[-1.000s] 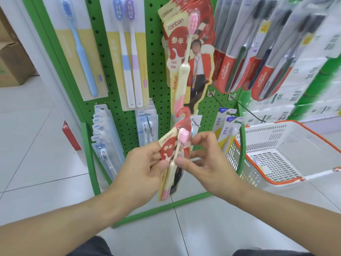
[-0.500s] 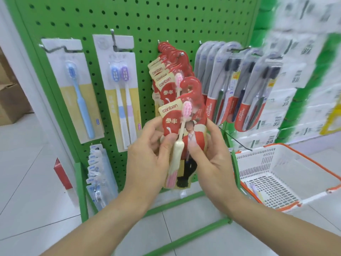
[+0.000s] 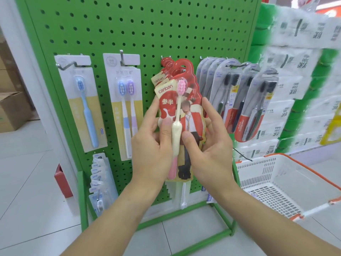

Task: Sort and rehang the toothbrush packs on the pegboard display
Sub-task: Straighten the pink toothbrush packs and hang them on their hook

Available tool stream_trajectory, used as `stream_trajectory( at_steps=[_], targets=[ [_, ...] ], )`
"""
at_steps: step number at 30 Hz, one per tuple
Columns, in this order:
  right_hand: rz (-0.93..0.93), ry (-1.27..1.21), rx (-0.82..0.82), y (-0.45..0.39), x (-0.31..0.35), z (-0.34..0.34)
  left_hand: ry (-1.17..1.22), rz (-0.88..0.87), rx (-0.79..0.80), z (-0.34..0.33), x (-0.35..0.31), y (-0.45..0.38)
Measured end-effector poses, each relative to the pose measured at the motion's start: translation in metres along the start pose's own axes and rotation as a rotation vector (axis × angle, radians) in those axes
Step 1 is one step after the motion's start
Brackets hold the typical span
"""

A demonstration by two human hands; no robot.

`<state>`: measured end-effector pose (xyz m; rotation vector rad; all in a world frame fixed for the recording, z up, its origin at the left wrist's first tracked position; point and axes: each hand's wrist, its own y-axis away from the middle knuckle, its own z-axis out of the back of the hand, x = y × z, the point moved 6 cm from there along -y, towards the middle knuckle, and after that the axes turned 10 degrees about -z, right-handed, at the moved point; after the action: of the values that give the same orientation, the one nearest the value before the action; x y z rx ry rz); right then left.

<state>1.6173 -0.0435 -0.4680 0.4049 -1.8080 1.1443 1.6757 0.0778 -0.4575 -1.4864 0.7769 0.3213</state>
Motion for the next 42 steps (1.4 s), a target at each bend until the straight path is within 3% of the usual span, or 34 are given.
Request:
stream_trajectory(
  at_steps=[5, 12, 16, 20, 23, 27, 31, 42],
  targets=[
    [-0.052, 0.008, -0.037, 0.000, -0.011, -0.001, -0.150, 0.018, 0.116, 0.001, 0.013, 0.003],
    [-0.091, 0.093, -0.048, -0.005, -0.020, 0.002, -0.218, -0.012, 0.087, 0.005, 0.021, 0.003],
    [-0.018, 0.218, -0.119, -0.028, -0.002, 0.017, -0.232, 0.020, 0.103, 0.007, 0.033, 0.007],
    [0.177, 0.304, -0.199, -0.073, 0.057, 0.018, -0.222, 0.041, 0.088, 0.009, 0.049, 0.010],
    [0.249, 0.559, -0.086, -0.121, 0.092, -0.003, -0.210, 0.039, 0.068, 0.012, 0.050, 0.010],
    [0.101, 1.092, 0.181, -0.172, 0.092, -0.036, -0.219, 0.037, 0.043, 0.017, 0.051, 0.009],
    [-0.026, 1.145, 0.366, -0.182, 0.078, -0.050, -0.219, 0.031, 0.042, 0.018, 0.049, 0.009],
    [0.200, 1.055, 0.078, -0.178, 0.097, -0.028, -0.269, 0.011, 0.035, 0.017, 0.041, 0.011]
  ],
)
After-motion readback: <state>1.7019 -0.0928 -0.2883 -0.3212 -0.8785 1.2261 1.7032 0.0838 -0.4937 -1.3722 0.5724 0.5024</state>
